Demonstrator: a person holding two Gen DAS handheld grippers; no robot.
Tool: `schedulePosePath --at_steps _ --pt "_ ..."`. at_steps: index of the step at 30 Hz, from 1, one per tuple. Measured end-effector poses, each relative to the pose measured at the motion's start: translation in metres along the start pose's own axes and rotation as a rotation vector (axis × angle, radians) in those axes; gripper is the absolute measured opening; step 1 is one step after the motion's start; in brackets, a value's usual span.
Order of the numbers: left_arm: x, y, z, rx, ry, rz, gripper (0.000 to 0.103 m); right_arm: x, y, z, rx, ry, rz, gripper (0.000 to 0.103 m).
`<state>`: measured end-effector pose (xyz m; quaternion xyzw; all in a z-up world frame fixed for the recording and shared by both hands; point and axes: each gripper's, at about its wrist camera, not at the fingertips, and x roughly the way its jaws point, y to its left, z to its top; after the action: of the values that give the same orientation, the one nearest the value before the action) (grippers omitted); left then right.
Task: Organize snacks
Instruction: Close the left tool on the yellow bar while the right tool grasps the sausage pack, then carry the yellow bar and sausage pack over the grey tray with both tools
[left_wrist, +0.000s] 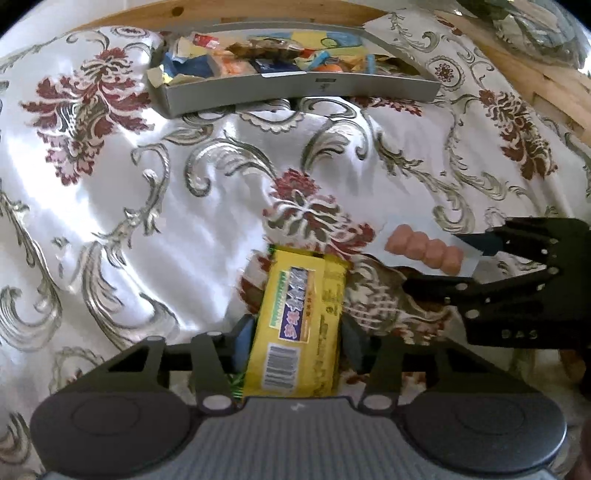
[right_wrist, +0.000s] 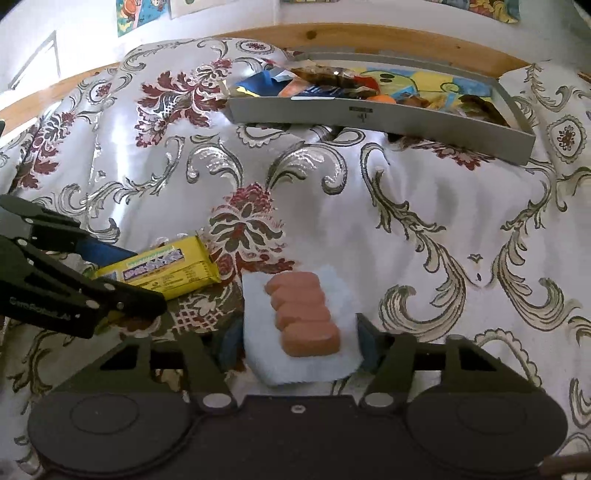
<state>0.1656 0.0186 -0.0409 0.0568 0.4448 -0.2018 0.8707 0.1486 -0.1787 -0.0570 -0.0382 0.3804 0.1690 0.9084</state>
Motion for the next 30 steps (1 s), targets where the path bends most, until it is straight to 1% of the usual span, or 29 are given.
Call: schedulePosePath --at_steps 3,6,12,15,19,22,26,30 --pt "-0.002 -0.004 -0.004 -0.059 0.014 -0.04 0.051 -0.004 0.002 -0.002 -0.002 -0.001 -0.004 0.06" --pt "-0.005 -0.011 -0.007 -0.074 0.007 -0.021 0.051 -0.007 0.003 -0.004 0.003 -0.005 -0.009 0.059" --pt "-0.015 -0.014 -0.015 -0.17 0.006 -0.027 0.051 -0.017 0.007 -0.012 -0.007 -0.008 -0.024 0.057" --pt "-0.022 -0.017 -0.02 -0.201 -0.001 -0.021 0.051 -0.026 0.007 -0.019 -0.005 -0.012 -0.024 0.057" --pt "-0.03 -0.026 -0.025 -0.224 -0.008 0.011 0.051 -0.043 0.007 -0.03 -0.001 -0.034 -0.029 0.056" --pt "-0.037 -0.035 -0.029 -0.232 -0.029 0.028 0.051 -0.055 0.008 -0.037 -0.003 -0.052 -0.034 0.056" --pt "-0.045 -0.044 -0.03 -0.22 -0.063 0.033 0.051 -0.068 0.01 -0.046 -0.019 -0.074 -0.045 0.056" --pt "-0.048 -0.049 -0.024 -0.212 -0.088 0.028 0.051 -0.079 0.006 -0.05 -0.005 -0.103 -0.051 0.056"
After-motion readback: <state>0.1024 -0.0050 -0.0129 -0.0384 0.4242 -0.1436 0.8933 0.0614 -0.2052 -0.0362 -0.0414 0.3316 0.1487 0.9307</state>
